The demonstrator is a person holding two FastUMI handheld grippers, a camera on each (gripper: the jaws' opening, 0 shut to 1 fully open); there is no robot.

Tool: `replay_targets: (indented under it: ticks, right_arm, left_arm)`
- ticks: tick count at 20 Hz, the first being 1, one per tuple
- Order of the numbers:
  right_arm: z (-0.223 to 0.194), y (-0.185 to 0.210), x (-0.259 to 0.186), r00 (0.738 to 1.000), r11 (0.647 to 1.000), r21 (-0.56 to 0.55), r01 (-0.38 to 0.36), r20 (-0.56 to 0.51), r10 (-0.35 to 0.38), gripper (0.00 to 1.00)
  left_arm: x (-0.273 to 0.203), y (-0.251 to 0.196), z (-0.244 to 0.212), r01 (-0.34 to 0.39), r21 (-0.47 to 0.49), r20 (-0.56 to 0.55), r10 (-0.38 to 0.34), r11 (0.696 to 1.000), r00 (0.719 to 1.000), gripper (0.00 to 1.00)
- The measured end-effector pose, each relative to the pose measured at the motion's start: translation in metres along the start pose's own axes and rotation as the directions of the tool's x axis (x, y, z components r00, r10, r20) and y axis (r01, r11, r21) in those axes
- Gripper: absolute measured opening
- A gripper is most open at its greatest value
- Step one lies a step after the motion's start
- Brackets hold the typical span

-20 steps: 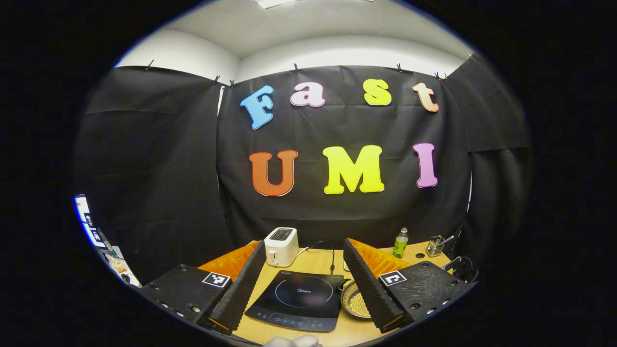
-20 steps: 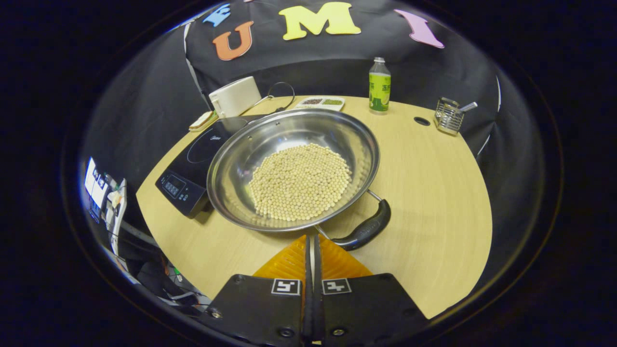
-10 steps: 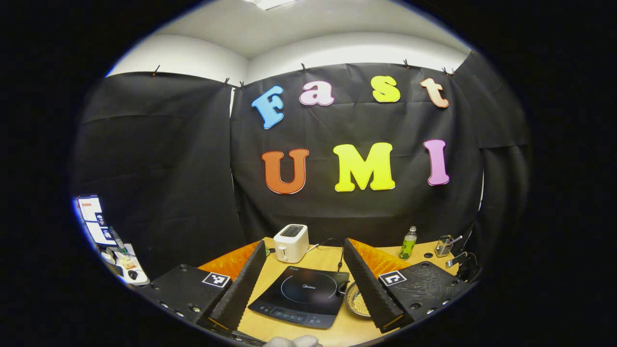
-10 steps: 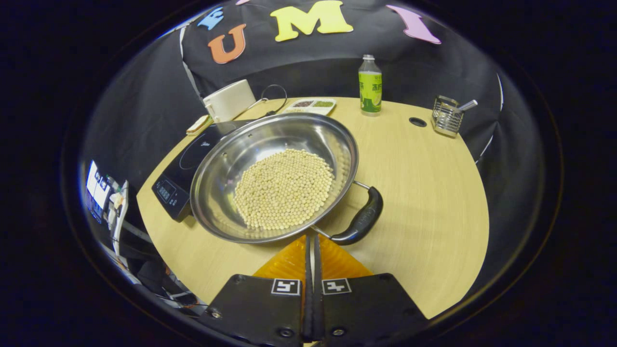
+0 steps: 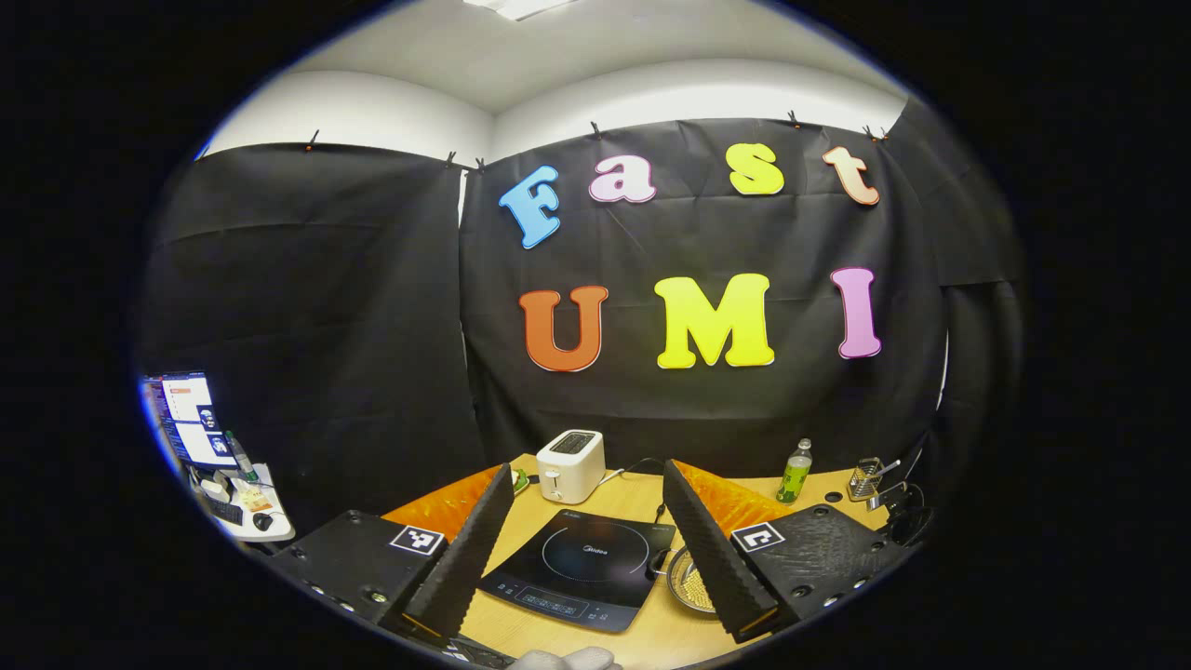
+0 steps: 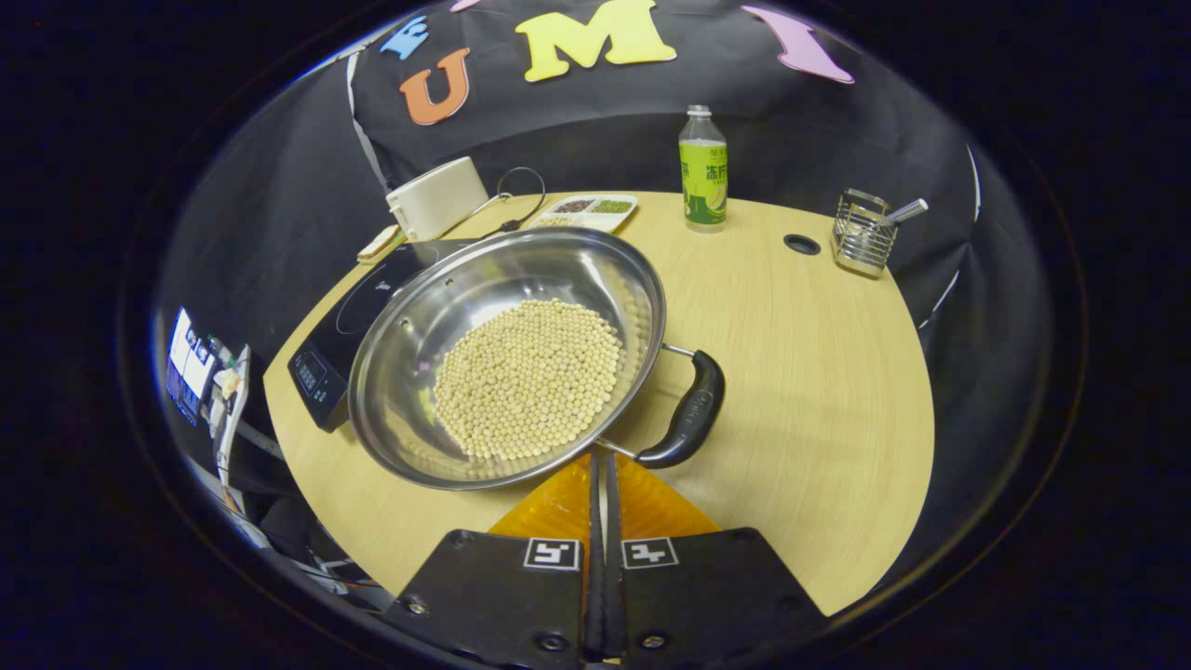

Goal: First push the handle of the pot to place it horizontally, then grasp the pot with both hands and set it on the induction cooktop.

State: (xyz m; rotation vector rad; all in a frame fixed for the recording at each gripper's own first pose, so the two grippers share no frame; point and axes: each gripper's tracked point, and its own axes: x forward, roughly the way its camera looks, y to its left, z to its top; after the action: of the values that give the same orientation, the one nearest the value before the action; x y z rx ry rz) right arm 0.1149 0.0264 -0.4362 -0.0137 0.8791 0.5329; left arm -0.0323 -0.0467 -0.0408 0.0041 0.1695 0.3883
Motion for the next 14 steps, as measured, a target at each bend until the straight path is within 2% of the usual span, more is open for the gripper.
replay_targets:
  ticks: [8, 14]
  right_arm:
    - [0.011, -0.019, 0.006, 1.0, 1.0, -0.017, 0.006, 0.005, -0.006, 0.04]
    - [0.013, -0.023, 0.004, 0.999, 0.999, -0.005, 0.047, 0.009, -0.047, 0.04]
  left_arm:
    - [0.003, -0.008, -0.003, -0.011, 0.005, -0.006, 0.011, 1.0, 1.0, 0.96]
    - [0.01, -0.004, -0.006, 0.009, 0.016, -0.008, -0.009, 1.0, 1.0, 0.96]
